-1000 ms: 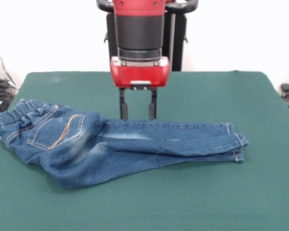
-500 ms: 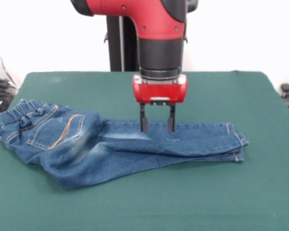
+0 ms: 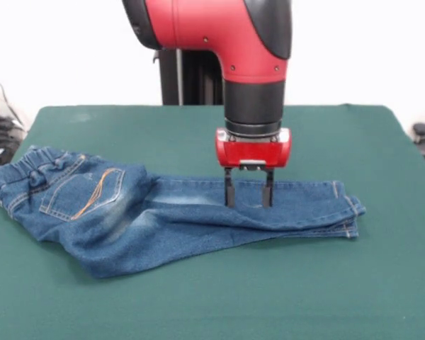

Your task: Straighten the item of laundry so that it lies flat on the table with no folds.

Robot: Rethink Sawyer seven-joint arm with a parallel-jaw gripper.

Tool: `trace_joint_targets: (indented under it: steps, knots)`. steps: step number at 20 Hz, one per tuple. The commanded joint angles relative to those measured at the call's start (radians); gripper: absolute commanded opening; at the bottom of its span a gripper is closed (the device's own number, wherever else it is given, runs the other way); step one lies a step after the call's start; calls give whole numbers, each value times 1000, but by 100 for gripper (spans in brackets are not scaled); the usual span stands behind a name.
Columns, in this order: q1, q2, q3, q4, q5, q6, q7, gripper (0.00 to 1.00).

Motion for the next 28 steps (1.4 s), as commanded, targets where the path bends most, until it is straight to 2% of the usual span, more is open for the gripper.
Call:
trace_joint_targets:
  steps: [1,5,17,25,26,28]
  knots:
    - [85,55,-29,73,115,-73,310,100]
    - [99,81,-31,89,146,-110,306,100]
    - [213,189,-69,81,303,-240,330,100]
    - [242,230,-78,81,349,-304,307,100]
    - [236,229,-68,89,362,-298,305,0]
    - [242,229,-70,93,380,-297,319,0]
